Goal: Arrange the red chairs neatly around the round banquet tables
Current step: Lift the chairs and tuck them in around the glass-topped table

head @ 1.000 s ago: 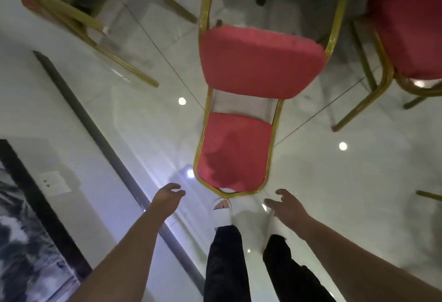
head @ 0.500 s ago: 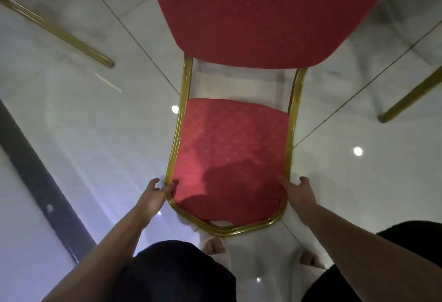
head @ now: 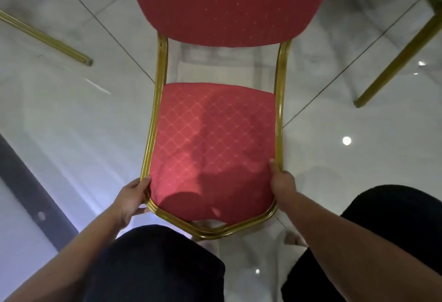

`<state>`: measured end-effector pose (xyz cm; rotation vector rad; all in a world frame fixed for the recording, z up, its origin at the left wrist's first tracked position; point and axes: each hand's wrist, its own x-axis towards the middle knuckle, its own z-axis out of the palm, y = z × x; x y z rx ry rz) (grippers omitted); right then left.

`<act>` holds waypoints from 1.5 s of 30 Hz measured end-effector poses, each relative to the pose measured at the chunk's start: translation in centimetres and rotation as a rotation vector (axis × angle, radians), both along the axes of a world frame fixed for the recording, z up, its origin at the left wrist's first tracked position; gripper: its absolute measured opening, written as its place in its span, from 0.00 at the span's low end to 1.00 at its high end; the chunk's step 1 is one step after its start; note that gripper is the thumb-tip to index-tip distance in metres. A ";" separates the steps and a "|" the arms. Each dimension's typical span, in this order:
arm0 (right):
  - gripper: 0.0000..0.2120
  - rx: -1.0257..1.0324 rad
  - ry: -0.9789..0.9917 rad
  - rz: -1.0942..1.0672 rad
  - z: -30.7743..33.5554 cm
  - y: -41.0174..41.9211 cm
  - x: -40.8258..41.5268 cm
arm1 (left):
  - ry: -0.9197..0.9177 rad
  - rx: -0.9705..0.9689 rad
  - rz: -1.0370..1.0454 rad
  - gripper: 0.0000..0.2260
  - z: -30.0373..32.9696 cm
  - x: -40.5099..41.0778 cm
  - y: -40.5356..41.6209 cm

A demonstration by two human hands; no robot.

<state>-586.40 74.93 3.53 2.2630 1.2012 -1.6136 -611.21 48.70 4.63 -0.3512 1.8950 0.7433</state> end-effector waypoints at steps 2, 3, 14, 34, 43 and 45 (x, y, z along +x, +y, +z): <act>0.35 0.010 -0.042 0.107 5.1 0.5 -0.1 | 0.012 0.039 0.013 0.14 4.8 0.5 -0.4; 0.34 -0.005 -0.055 0.151 7.7 1.0 0.1 | 0.025 0.052 0.029 0.14 7.4 0.8 -0.4; 0.22 -0.289 -0.017 0.204 41.0 3.4 3.8 | 0.081 0.012 0.086 0.10 41.6 3.5 1.4; 0.23 0.679 0.203 0.690 73.8 12.0 -2.0 | 0.106 0.584 0.128 0.17 68.7 -3.8 14.6; 0.26 0.548 0.268 0.947 74.2 2.7 -11.9 | 0.136 0.562 0.008 0.13 69.2 -8.3 11.9; 0.25 0.512 0.289 0.987 73.5 0.7 -14.0 | 0.133 0.541 0.023 0.13 68.4 -8.9 10.2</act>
